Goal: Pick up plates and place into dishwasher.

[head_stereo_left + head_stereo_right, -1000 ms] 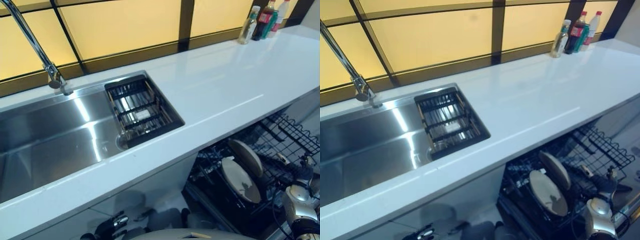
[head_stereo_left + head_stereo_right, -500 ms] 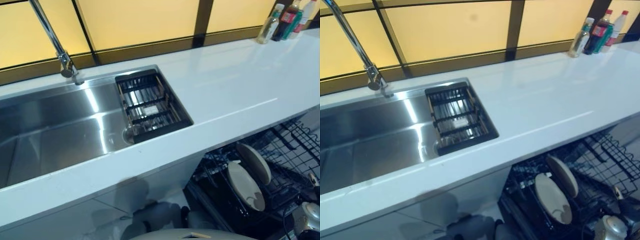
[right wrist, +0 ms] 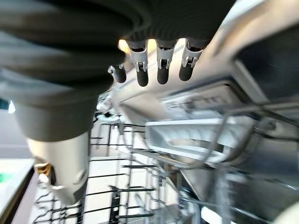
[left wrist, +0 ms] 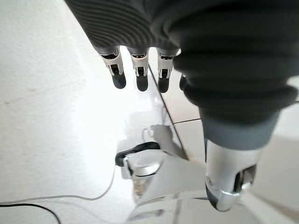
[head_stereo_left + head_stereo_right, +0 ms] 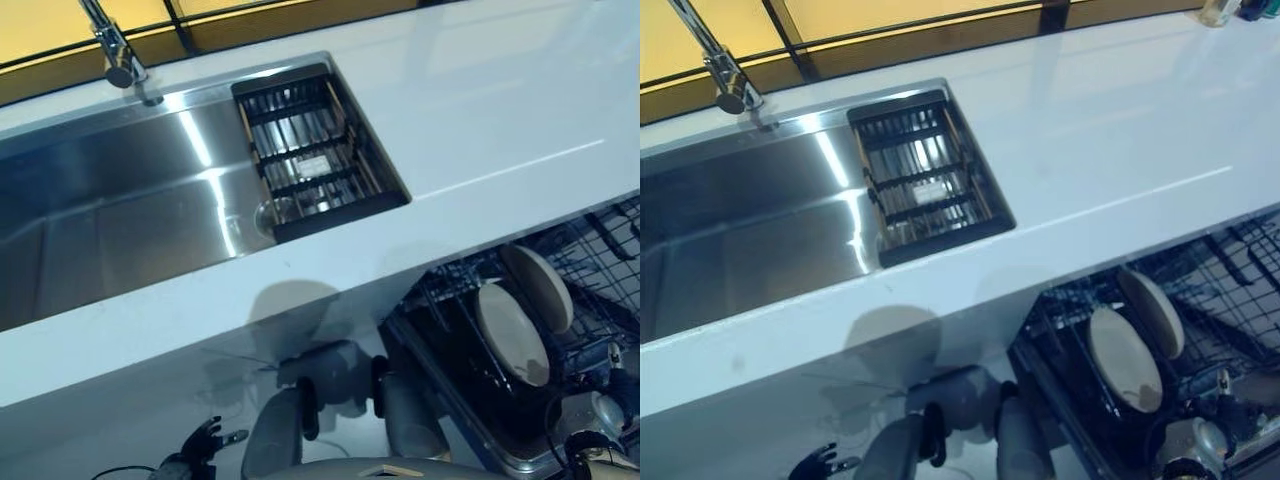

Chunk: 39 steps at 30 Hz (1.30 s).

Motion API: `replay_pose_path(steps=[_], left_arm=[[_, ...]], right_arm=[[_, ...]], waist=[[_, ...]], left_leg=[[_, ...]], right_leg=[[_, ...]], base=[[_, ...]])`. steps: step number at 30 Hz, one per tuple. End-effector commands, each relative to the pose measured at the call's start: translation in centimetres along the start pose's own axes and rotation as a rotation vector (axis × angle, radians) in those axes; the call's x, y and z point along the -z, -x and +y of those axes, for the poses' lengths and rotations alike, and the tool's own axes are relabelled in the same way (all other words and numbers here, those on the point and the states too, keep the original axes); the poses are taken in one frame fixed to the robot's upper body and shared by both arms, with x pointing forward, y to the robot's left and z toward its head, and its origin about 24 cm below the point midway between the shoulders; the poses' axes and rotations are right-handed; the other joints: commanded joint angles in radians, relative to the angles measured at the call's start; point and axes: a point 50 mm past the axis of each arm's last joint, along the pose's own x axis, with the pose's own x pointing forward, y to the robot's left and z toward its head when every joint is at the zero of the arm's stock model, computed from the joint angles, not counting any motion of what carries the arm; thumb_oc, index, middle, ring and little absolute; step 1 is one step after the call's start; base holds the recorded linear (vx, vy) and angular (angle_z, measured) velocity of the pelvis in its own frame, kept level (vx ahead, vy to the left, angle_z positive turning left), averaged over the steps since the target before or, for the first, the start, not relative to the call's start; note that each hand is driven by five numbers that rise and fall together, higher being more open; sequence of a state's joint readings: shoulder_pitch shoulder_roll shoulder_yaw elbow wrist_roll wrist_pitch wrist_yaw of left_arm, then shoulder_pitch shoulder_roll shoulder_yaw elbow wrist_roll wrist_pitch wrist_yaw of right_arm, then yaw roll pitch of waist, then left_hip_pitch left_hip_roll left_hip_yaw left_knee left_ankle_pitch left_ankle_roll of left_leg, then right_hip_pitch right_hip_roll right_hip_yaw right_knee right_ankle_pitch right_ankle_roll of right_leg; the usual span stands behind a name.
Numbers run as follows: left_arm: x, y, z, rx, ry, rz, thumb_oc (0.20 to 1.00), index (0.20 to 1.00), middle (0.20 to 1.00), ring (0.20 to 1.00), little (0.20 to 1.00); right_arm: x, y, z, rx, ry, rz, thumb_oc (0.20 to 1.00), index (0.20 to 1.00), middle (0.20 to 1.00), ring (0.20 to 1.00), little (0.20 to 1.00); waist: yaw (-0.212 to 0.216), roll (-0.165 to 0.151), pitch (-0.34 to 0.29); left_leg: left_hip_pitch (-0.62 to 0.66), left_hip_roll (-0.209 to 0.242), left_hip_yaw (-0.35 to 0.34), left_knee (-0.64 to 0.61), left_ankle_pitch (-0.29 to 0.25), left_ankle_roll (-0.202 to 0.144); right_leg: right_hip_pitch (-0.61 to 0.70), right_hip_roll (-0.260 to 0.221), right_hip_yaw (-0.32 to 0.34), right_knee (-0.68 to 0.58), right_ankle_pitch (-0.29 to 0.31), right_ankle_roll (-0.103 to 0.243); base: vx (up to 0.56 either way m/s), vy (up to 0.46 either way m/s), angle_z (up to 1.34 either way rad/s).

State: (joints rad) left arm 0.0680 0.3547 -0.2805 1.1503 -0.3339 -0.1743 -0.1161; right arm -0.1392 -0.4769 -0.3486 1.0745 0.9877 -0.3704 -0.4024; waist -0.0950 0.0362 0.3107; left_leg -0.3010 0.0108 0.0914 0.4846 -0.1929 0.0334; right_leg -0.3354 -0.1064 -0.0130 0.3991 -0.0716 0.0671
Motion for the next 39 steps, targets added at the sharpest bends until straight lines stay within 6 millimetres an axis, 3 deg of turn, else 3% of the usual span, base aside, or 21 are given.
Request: replay_pose_path(steps=[1, 5, 13, 19, 30, 39], left_arm=[[0.4, 0.3, 0.1, -0.009, 0.008, -0.024, 1.000, 1.000, 1.000, 1.000, 1.000], [0.8, 0.3, -0.6, 0.010, 0.004, -0.014, 1.000, 1.000, 1.000, 1.000, 1.000], [1.7, 0.5, -2.1, 0.050, -0.021, -0.010, 1.000, 1.000, 1.000, 1.000, 1.000], [2.2, 0.5, -2.6, 0.066, -0.016, -0.001, 1.000, 1.000, 1.000, 1.000, 1.000], [2.3, 0.6, -2.8, 0.083, -0.042, 0.004, 1.000, 1.000, 1.000, 1.000, 1.000], [2.5, 0.8, -2.3, 0.038, -0.027, 0.002, 1.000, 1.000, 1.000, 1.000, 1.000]], right_arm=[[-2.9, -1.1, -0.1, 0.038, -0.143, -0.077, 1.000, 1.000, 1.000, 1.000, 1.000], [-2.6, -1.4, -1.0, 0.036, -0.192, -0.037, 1.000, 1.000, 1.000, 1.000, 1.000], [-0.4, -0.8, 1.6, -0.311, -0.417, 0.175, 1.000, 1.000, 1.000, 1.000, 1.000], [0.2, -0.5, 2.3, -0.400, -0.448, 0.224, 1.000, 1.000, 1.000, 1.000, 1.000], [-4.2, -0.7, 6.8, -0.513, -0.264, 0.081, 1.000, 1.000, 1.000, 1.000, 1.000], [-6.4, 0.3, 10.8, -0.486, -0.185, 0.003, 1.000, 1.000, 1.000, 1.000, 1.000]], waist=[[0.004, 0.007, -0.009], [0.002, 0.025, -0.009], [0.011, 0.061, -0.009], [0.019, 0.078, -0.017], [0.044, 0.094, -0.019], [0.085, 0.072, -0.018]], left_leg=[[-0.012, 0.001, -0.010, -0.040, 0.036, 0.020], [-0.016, -0.005, -0.010, -0.039, 0.040, 0.014], [-0.023, -0.016, -0.020, -0.029, 0.039, 0.004], [-0.020, -0.017, -0.030, -0.041, 0.050, -0.005], [-0.026, -0.018, -0.055, -0.056, 0.067, -0.018], [-0.022, -0.014, -0.089, -0.083, 0.085, -0.021]], right_leg=[[0.004, -0.015, -0.007, -0.035, 0.073, 0.020], [0.002, -0.019, -0.011, -0.033, 0.066, 0.011], [0.001, -0.020, -0.022, -0.006, 0.033, -0.009], [0.009, -0.010, -0.027, -0.001, 0.013, -0.023], [0.019, -0.003, -0.032, -0.016, 0.007, -0.033], [0.045, 0.004, -0.036, -0.040, 0.011, -0.036]], base=[[-0.02, 0.045, 0.03], [0.02, 0.046, 0.05], [0.02, 0.016, 0.02], [0.04, 0.021, -0.01], [0.02, -0.005, 0.03], [0.00, -0.035, 0.03]])
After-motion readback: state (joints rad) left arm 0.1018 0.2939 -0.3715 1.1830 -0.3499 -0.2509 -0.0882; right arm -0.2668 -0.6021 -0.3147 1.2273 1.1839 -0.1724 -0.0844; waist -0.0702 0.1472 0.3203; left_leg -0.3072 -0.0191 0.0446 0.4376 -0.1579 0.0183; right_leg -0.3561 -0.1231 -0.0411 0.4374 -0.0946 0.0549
